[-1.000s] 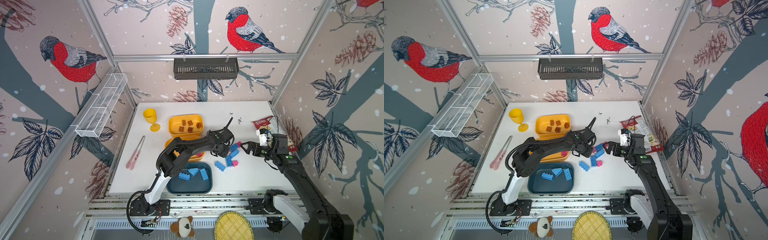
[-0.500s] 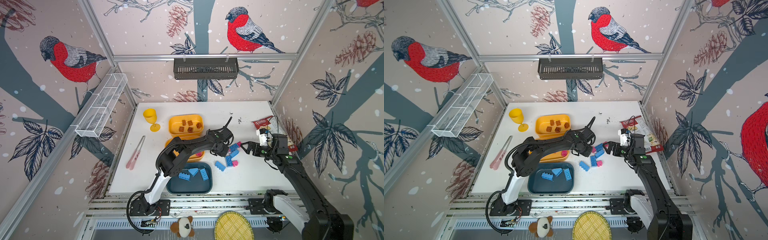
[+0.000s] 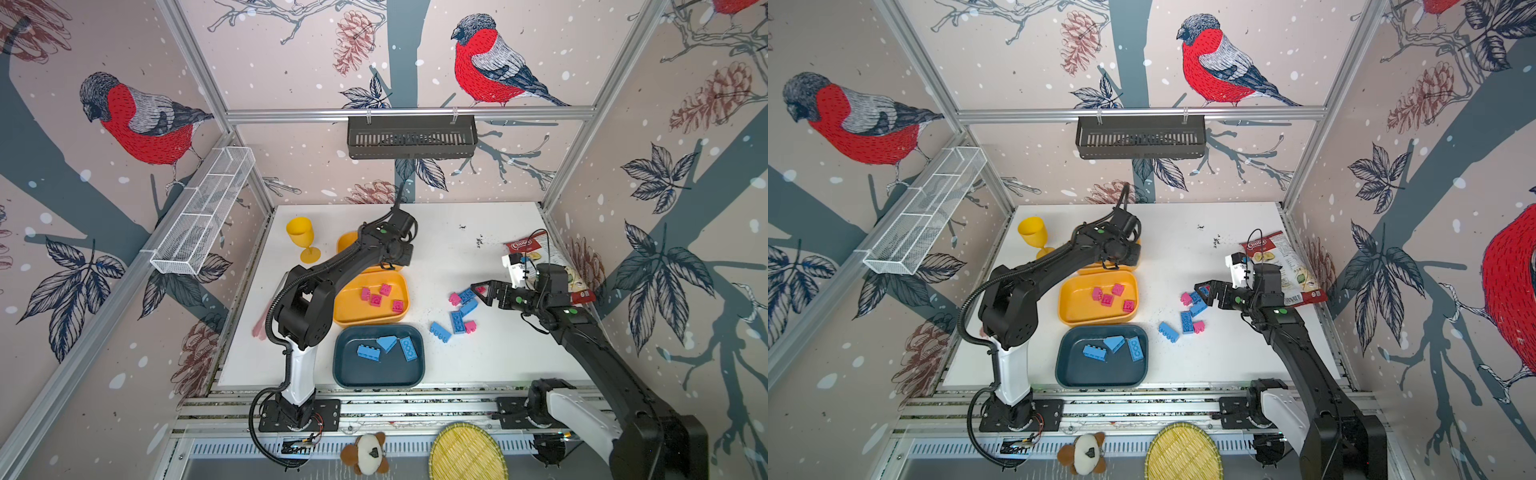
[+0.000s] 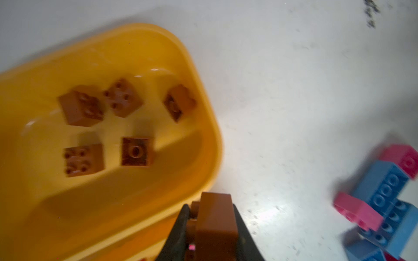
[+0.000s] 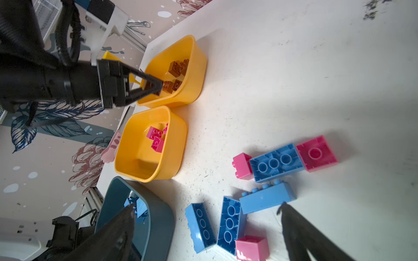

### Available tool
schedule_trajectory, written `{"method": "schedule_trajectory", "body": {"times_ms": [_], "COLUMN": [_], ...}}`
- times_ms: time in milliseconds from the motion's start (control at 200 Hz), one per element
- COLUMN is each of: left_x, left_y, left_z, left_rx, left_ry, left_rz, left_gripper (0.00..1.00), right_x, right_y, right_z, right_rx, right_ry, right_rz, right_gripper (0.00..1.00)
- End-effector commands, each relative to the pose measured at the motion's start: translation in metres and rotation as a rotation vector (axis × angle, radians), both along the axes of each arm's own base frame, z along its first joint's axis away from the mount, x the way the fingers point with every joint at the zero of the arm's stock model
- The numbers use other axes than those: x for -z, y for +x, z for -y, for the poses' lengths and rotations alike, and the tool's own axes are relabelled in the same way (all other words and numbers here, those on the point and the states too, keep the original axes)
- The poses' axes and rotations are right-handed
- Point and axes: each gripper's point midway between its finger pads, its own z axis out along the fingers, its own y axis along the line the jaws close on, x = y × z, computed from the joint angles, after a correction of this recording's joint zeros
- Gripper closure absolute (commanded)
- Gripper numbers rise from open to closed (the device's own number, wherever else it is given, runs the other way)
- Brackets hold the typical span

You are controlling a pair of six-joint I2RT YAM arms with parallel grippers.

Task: Sort the legos into containers by color
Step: Place the lego in the container.

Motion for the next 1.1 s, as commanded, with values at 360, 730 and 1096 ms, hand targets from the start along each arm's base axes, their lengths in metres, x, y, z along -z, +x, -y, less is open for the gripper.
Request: {"method": "schedule_trajectory", "body": {"times_ms": [360, 730, 1096], "left_x": [0.021, -0.006, 0.004], "left_y": [0.067, -0.022, -0.114], "left_z": [-0.048, 0.036, 0.083], "left_rx": [-0.101, 0.104, 0.188], "left_ry": [0.099, -0.068, -0.122], "left_rz": [0.015, -0.067, -0.134], "left_gripper": [0.53, 0.40, 0.40], "right_x": [-0.010, -0.005, -0.001], "right_y": [0.010, 0.012, 0.008], "right_z": [-0.015, -0.005, 0.002], "right_rx": [-0.030, -0.010, 0.004], "right_ry": [-0.018, -0.044, -0.055], "right_rz": [0.016, 0.009, -0.002], "right_gripper": [0.00, 0.00, 0.00]}}
